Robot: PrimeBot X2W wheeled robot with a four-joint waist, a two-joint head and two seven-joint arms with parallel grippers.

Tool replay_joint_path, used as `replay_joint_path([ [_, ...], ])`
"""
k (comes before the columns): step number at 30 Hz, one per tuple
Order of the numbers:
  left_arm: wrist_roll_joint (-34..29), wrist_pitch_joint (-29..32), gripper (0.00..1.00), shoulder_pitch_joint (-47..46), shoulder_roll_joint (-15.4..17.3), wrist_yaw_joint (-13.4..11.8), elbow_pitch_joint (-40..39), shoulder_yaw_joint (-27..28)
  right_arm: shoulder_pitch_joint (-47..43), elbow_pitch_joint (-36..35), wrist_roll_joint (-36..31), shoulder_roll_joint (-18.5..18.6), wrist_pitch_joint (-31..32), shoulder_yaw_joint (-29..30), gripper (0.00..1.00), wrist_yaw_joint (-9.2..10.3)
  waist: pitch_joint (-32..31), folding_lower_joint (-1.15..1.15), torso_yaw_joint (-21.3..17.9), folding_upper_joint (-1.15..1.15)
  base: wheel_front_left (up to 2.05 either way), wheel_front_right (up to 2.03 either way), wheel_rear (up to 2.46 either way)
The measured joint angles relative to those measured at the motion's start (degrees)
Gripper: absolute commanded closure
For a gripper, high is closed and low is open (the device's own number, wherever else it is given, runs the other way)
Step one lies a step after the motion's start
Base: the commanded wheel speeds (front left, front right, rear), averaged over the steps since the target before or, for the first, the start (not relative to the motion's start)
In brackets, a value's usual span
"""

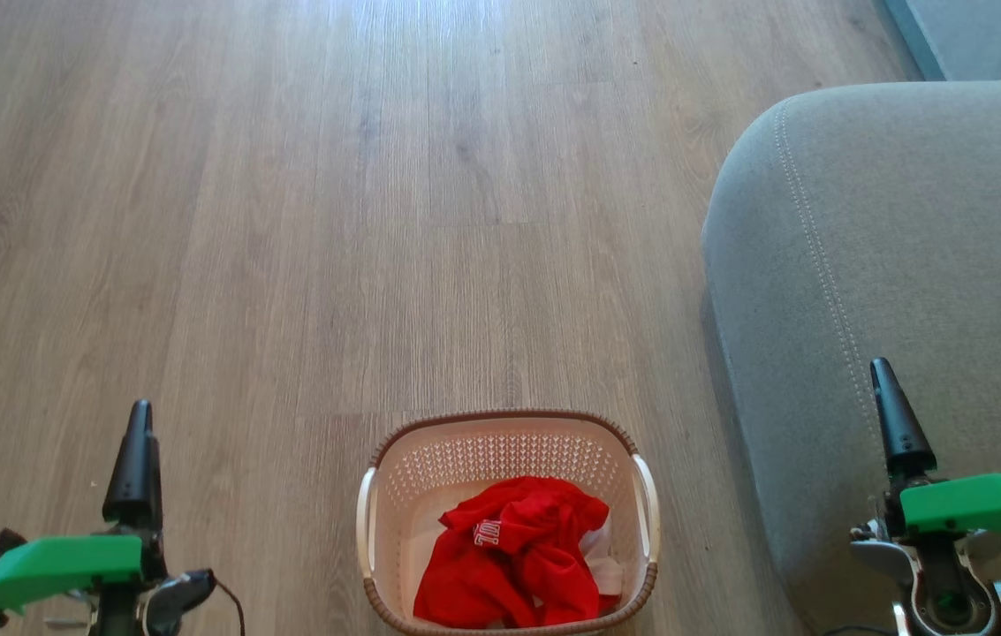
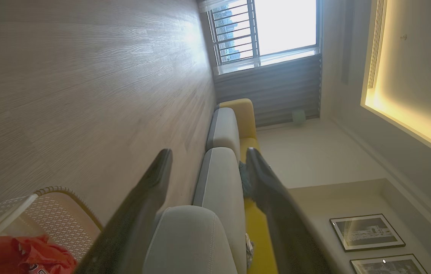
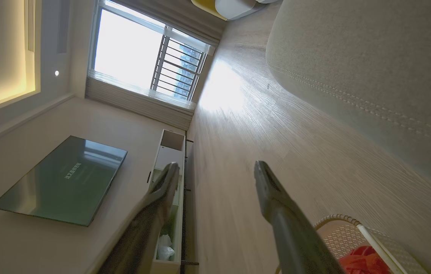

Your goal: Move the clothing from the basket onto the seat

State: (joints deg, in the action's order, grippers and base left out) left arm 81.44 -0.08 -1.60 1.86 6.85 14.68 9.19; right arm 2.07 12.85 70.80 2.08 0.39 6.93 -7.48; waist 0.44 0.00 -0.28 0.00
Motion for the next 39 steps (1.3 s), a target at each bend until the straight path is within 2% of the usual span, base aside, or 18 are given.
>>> replay_joint_path([
  [6, -3.03, -0.59, 0.0, -0.77, 0.0, 0.01, -1.71, 0.41, 0.08, -1.91, -5.17, 0.0, -0.98, -0.63, 0.0, 0.0, 0.06, 0.0, 0.05, 0.0, 0.0, 0.0, 0.0],
  [14, -10.79, -2.03, 0.0, -1.07, 0.0, -0.07, -6.28, 1.78, 1.26, -4.59, -12.65, 0.01, -2.02, -1.75, 0.0, 0.0, 0.34, 0.0, 0.05, 0.0, 0.0, 0.0, 0.0],
  [18, -14.3, -2.6, 0.0, -1.18, 0.01, -1.35, -8.75, 1.36, 1.49, -5.65, -16.61, 0.01, -2.76, -2.15, 0.0, 0.0, 0.45, 0.0, 0.06, 0.0, 0.0, 0.0, 0.0],
  [25, -20.72, -3.78, 0.0, -1.29, 0.02, -3.04, -13.03, -0.79, 2.18, -7.42, -24.03, 0.01, -4.09, -3.93, 0.0, 0.0, 0.61, 0.0, -0.03, 0.0, 0.0, 0.0, 0.0],
  [32, -29.71, -5.09, 0.0, -1.38, 0.05, -5.53, -16.79, -4.92, 2.32, -9.0, -30.84, 0.02, -5.04, -5.36, 0.0, 0.0, 0.85, 0.0, -0.21, 0.0, 0.0, 0.0, 0.0],
  [39, -39.13, -6.12, 0.0, -1.64, 0.12, -6.57, -19.18, -9.21, 3.22, -9.13, -37.62, 0.04, -6.08, -7.38, 0.0, 0.0, 0.91, 0.0, -0.4, 0.0, 0.0, 0.0, 0.0],
])
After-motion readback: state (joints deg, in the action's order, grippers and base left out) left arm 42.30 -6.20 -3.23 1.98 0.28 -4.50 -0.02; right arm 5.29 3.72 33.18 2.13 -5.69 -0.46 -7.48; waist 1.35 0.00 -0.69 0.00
